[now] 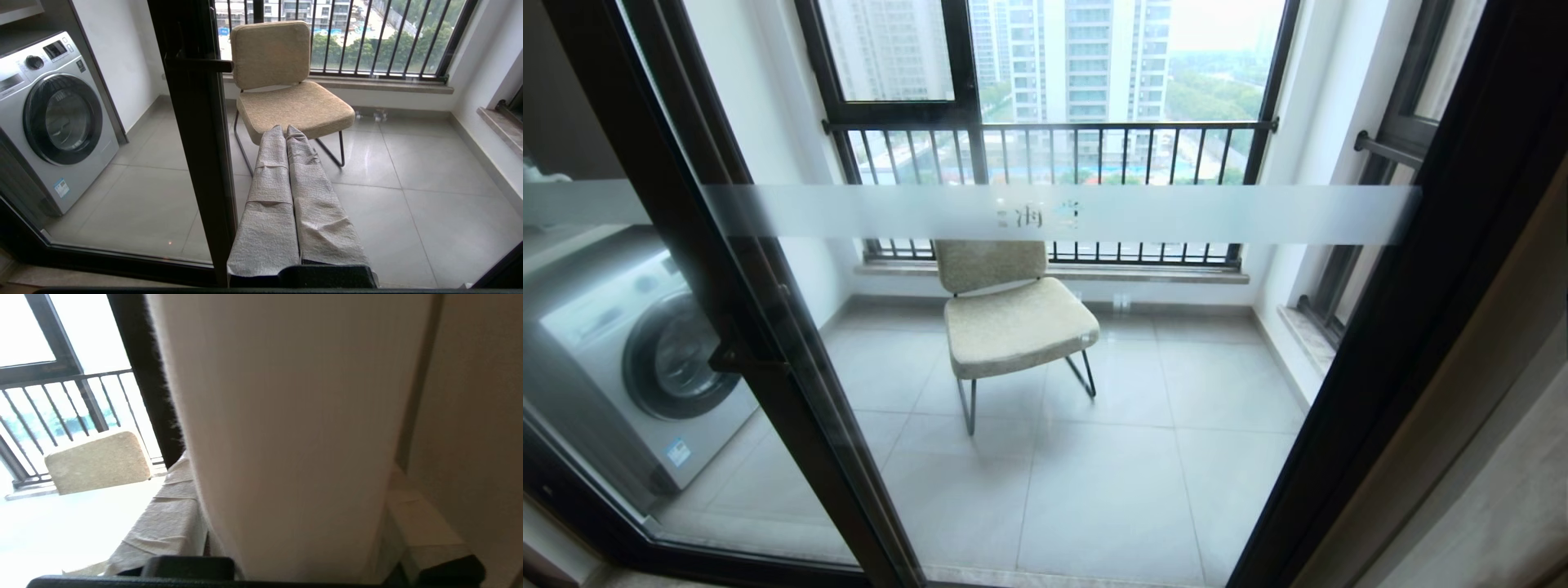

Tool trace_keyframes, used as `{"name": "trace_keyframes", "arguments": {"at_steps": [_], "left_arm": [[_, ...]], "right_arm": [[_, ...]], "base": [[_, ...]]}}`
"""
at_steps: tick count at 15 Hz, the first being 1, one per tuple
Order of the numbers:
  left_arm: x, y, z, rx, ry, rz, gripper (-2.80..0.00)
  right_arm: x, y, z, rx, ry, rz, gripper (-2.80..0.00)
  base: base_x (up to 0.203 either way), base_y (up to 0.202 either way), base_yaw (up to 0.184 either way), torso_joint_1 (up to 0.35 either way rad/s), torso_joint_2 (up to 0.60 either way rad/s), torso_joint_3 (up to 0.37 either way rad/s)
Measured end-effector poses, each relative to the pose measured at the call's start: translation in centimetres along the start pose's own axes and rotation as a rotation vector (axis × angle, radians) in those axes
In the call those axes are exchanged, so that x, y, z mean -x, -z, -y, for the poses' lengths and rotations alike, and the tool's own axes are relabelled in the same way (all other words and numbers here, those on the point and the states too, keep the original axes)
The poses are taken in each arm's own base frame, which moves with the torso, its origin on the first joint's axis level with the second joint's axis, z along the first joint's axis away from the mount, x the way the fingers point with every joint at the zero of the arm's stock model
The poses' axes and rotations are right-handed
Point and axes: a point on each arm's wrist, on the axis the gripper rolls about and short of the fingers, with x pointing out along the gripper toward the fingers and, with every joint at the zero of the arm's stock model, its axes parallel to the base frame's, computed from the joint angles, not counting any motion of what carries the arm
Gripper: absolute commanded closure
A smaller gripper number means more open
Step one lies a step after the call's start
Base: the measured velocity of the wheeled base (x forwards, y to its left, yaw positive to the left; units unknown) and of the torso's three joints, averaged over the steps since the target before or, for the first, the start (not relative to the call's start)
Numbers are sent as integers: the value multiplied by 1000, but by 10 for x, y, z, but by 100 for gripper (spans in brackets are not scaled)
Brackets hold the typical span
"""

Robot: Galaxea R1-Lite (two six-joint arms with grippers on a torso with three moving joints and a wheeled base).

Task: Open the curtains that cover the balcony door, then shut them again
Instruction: Close the inner curtains on both sides

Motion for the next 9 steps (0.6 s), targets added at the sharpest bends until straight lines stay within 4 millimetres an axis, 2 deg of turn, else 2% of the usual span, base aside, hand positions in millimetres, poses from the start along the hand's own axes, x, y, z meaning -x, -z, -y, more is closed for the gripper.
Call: {"name": "trace_keyframes", "arguments": {"at_steps": [4,9], "left_arm": [[0,0,0,0,0,0,0],[0,0,0,0,0,0,0]], "right_arm": [[-2,0,-12,-14,-83,-3,0],[2,-3,-40,-44,-232,3,0]], "base": [[0,0,0,0,0,0],[0,0,0,0,0,0]]}}
